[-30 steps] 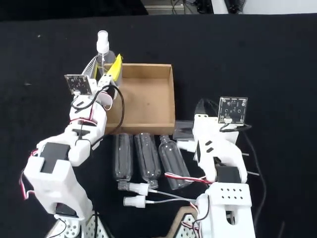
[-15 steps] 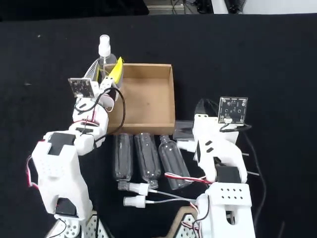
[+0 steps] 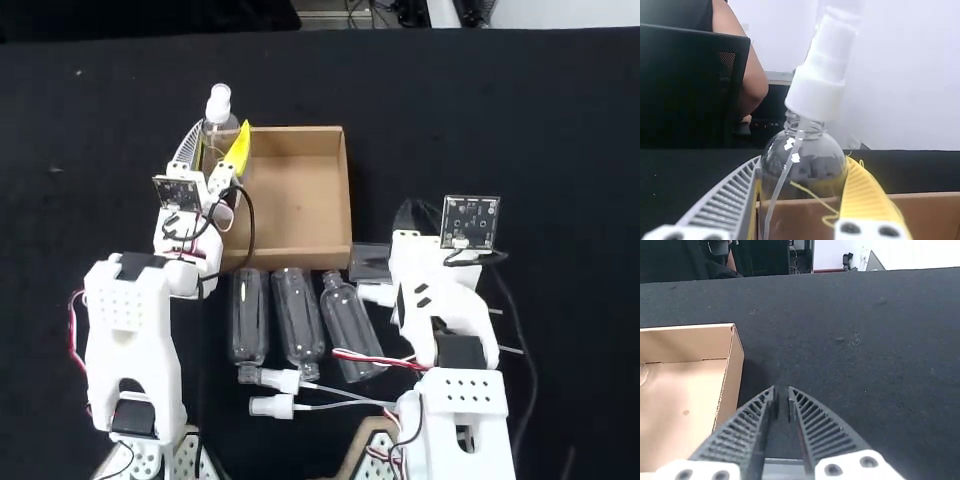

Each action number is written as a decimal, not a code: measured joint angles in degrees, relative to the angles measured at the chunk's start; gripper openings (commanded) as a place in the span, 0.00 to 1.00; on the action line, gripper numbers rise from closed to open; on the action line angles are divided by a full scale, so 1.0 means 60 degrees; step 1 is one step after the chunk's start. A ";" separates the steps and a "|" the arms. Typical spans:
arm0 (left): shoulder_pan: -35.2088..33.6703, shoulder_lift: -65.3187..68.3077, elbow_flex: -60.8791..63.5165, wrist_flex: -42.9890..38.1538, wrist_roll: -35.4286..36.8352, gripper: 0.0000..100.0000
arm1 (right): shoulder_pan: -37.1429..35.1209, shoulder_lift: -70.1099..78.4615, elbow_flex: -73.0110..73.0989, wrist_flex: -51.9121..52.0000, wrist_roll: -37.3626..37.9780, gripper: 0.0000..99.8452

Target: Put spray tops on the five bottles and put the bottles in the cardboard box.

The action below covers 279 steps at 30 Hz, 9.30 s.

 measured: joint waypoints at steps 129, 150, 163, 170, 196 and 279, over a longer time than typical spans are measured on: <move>0.0190 -0.5026 0.2125 0.6960 0.1040 0.33 | 0.0000 0.0000 0.0000 0.0000 0.0000 0.01; -0.0234 -0.9187 0.2139 1.4125 0.0586 0.33 | 0.0000 0.0000 0.0000 0.0000 0.0000 0.01; -0.0059 -0.9319 0.0205 1.8667 0.0821 0.13 | 0.0000 0.0000 0.0000 0.0000 0.0000 0.02; 0.0161 -0.8396 -0.0967 1.9810 0.0908 0.04 | 0.0000 0.0000 0.0000 0.0000 0.0000 0.02; 0.0674 -0.7722 -0.0190 1.7451 0.0337 0.04 | 0.0000 0.0000 0.0000 0.0000 0.0000 0.02; 0.0410 -0.6315 -0.1260 1.6967 0.1099 0.04 | 0.0000 0.0000 0.0000 0.0000 0.0000 0.02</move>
